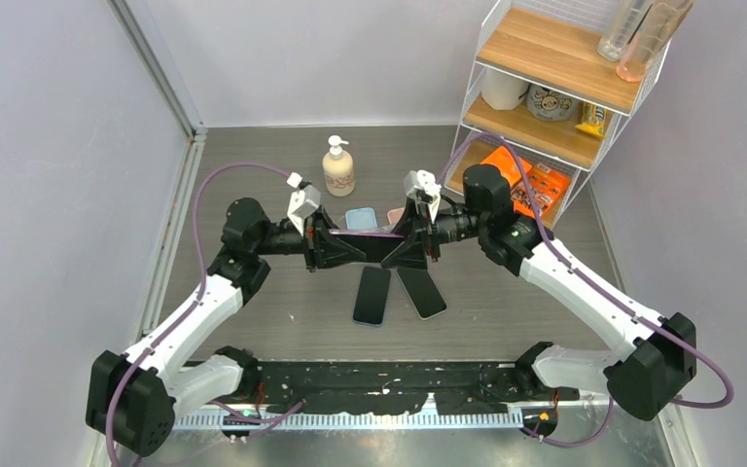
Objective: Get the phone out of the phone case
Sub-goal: Remove the phone case from the phone.
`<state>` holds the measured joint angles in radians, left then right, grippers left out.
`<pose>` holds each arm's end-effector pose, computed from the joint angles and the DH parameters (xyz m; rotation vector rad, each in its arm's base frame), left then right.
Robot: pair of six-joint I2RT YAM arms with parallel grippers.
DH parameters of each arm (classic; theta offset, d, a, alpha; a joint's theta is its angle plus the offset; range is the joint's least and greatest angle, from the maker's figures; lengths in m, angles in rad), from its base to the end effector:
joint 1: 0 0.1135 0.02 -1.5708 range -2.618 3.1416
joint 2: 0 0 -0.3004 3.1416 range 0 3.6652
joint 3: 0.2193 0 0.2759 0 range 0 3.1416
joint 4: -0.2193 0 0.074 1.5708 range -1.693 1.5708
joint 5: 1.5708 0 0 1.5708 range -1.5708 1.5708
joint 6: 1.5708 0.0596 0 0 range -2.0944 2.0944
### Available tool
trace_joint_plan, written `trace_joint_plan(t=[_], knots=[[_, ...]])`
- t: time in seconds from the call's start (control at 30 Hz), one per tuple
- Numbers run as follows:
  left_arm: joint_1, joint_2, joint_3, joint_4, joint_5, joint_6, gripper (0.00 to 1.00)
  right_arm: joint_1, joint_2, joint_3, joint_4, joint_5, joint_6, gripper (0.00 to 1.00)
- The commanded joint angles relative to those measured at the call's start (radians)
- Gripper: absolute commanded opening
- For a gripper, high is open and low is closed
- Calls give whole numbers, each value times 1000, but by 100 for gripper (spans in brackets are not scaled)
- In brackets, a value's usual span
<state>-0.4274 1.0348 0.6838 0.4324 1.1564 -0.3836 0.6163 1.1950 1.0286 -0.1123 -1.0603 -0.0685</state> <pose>0.1938 -0.1482 0.3435 1.0383 1.4004 -1.4622 0.2020 0.2068 0.3792 -1.3161 1.3889 1.3445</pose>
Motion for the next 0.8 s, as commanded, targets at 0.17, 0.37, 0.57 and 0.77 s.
trace_joint_plan(t=[0.17, 0.37, 0.57, 0.77], knots=[[-42, -16, 45, 200, 5, -26, 0, 16, 12, 13, 126, 26, -73, 23], [17, -42, 39, 166, -4, -28, 23, 17, -35, 22, -112, 131, -321, 5], [22, -68, 132, -72, 64, 33, 97, 32, -66, 21, -217, 207, -479, 5], [2, -15, 354, -552, -120, 236, 100, 85, -57, 29, -246, 276, -552, 5]])
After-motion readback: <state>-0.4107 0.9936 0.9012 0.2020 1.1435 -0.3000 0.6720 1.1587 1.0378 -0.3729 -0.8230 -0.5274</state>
